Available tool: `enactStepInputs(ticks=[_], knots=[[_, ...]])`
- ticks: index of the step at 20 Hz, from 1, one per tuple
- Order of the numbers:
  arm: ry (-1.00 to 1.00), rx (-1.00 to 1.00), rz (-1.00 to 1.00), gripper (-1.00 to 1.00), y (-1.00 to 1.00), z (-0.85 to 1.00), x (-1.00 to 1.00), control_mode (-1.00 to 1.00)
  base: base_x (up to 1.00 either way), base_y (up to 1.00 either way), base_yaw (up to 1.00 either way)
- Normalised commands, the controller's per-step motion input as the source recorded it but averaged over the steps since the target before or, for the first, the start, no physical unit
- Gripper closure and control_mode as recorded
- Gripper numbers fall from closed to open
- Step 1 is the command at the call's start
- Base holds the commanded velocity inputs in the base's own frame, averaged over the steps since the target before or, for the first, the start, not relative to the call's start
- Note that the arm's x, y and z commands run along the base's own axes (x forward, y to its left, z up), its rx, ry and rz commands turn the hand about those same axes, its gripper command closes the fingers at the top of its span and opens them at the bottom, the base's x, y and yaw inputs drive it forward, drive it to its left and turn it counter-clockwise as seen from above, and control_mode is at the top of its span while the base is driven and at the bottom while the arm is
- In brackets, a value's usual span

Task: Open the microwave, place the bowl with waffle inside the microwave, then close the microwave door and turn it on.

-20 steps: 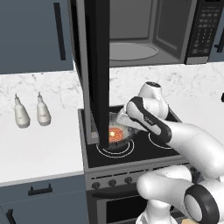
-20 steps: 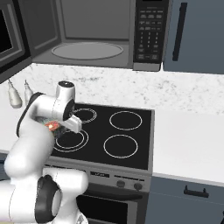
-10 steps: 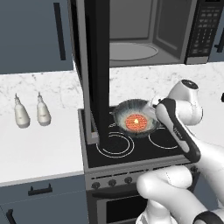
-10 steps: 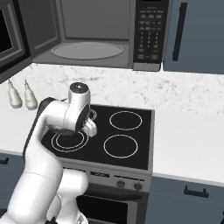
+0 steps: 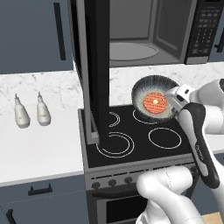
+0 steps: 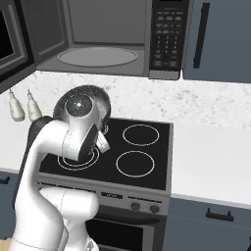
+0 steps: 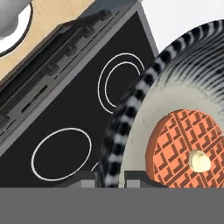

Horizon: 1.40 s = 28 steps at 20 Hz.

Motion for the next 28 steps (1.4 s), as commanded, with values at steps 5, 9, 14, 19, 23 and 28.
enactStepInputs(ticks=[5, 9, 14, 19, 23, 28], knots=[[-0.28, 0.1, -0.29, 1.0, -0.01, 1.0, -0.39, -1.0, 0.0, 0.0, 0.0], [-0.12, 0.05, -0.22, 1.0, 0.0, 1.0, -0.16, -1.0, 0.0, 0.0, 0.0], [0.03, 0.0, -0.07, 1.0, 0.01, 0.98, 0.03, -1.0, 0.0, 0.0, 0.0], [0.01, 0.0, 0.0, 1.0, 0.05, 0.77, 0.27, -1.0, 0.0, 0.0, 0.0], [-0.02, 0.0, 0.0, 1.0, 0.24, 0.4, 0.31, -1.0, 0.0, 0.0, 0.0], [0.02, -0.01, -0.01, 1.0, 0.35, 0.04, 0.38, -1.0, 0.0, 0.0, 0.0]])
